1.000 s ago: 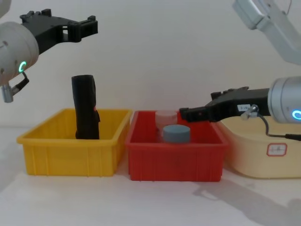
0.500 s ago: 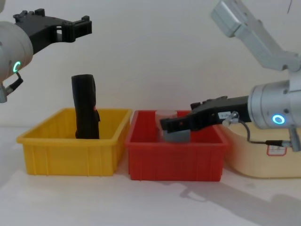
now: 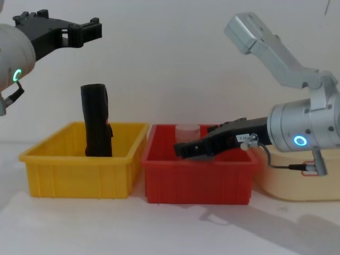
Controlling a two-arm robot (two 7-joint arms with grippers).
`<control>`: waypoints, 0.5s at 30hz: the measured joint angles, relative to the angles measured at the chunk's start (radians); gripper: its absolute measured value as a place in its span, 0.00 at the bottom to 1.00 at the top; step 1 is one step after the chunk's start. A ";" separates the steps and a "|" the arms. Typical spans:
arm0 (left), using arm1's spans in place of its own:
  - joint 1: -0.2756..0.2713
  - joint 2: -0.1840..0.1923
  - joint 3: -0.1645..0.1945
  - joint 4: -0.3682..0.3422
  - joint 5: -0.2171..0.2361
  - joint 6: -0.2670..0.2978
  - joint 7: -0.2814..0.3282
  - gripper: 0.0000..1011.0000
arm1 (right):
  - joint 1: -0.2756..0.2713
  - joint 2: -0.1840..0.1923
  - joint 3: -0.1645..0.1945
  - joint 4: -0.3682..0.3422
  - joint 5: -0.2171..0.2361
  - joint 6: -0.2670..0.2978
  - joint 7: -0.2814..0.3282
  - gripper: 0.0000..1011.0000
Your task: Pick up the garbage bag with the one hand and transfer it to the other hand.
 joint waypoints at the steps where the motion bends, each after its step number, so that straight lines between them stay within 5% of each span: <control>1: 0.000 0.000 0.000 0.000 0.000 0.000 0.000 0.99 | 0.006 -0.002 0.000 0.011 0.001 -0.002 0.000 0.99; 15: 0.001 0.001 -0.001 -0.001 0.001 0.000 0.002 0.99 | 0.041 -0.019 0.000 0.090 0.017 -0.024 -0.012 0.99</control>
